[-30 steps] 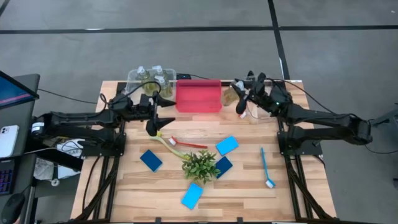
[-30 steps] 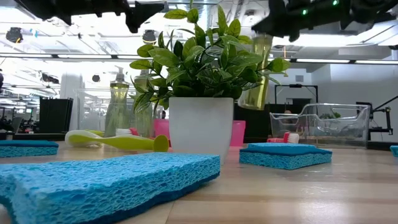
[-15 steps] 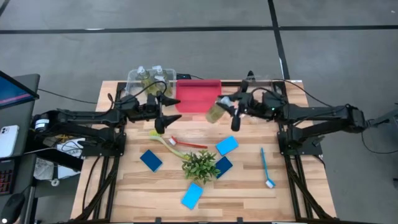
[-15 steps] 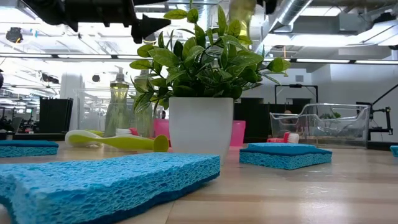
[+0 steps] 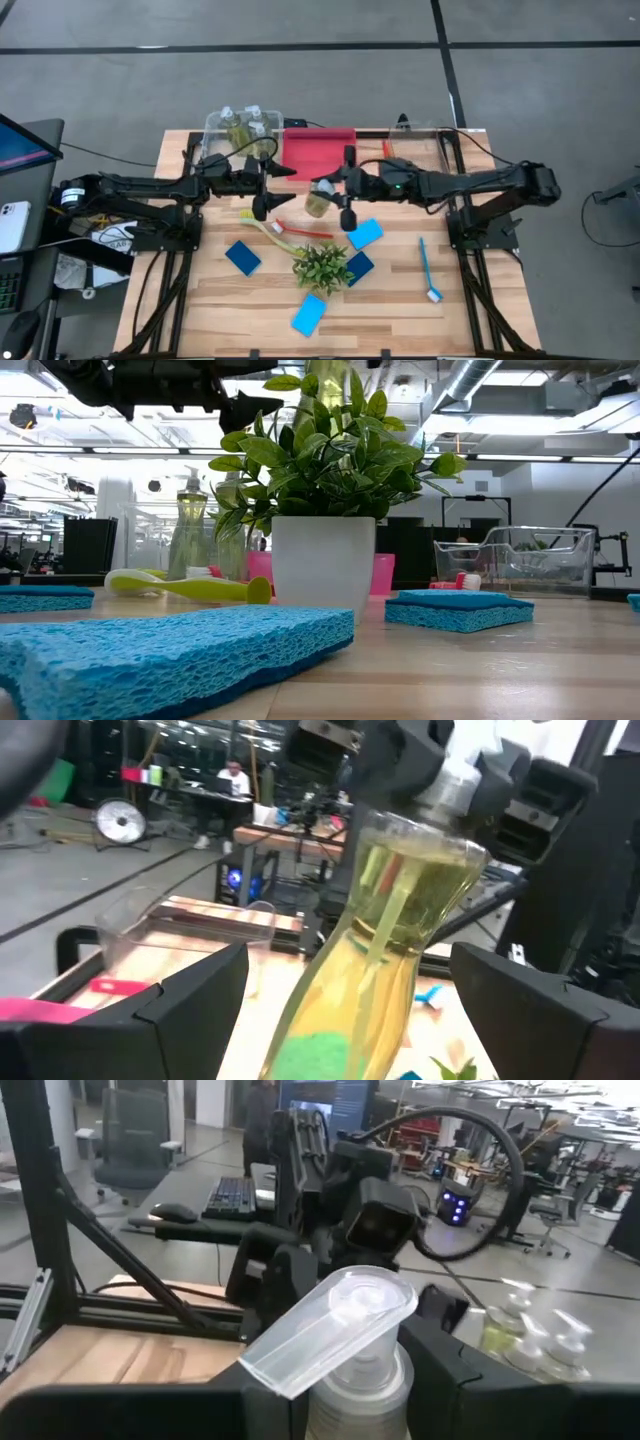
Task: Pick & Place Kitchen Sink Supplies
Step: Put the yellow dishwashing liquid into the white bin
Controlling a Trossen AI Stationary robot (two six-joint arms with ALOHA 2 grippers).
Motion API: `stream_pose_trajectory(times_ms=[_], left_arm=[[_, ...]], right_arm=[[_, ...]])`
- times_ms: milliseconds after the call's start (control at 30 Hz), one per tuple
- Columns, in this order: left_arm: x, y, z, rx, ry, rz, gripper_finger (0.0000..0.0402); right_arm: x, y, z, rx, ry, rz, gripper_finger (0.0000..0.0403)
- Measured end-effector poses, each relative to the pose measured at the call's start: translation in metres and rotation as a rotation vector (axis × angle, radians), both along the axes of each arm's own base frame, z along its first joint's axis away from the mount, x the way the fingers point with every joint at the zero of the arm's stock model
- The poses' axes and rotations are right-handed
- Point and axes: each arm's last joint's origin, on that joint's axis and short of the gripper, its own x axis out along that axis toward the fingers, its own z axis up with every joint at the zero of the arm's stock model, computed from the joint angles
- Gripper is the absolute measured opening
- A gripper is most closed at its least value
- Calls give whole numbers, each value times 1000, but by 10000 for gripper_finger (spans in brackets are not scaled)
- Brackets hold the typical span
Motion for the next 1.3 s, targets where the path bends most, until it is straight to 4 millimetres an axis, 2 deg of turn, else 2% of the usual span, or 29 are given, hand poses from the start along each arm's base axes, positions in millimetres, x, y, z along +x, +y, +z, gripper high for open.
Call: stream_pose_trajectory(times_ms=[233,467,700,1100,1300], left_arm=[[1,-1,-2,30,4,-42,349],[3,-4,-2,38,-6,-114,349],[9,-12,-4,125,-34,-141,349],[11,-15,-4,151,-51,-149,347],[13,-14,-6,144,-43,-135,318]], right_arm=[[22,0,13,-4,-2,44,102],[43,-2,15,2,34,89,102],[59,-5,20,2,36,105,103],[62,-5,24,-7,25,105,103],[62,-5,24,-9,26,104,103]])
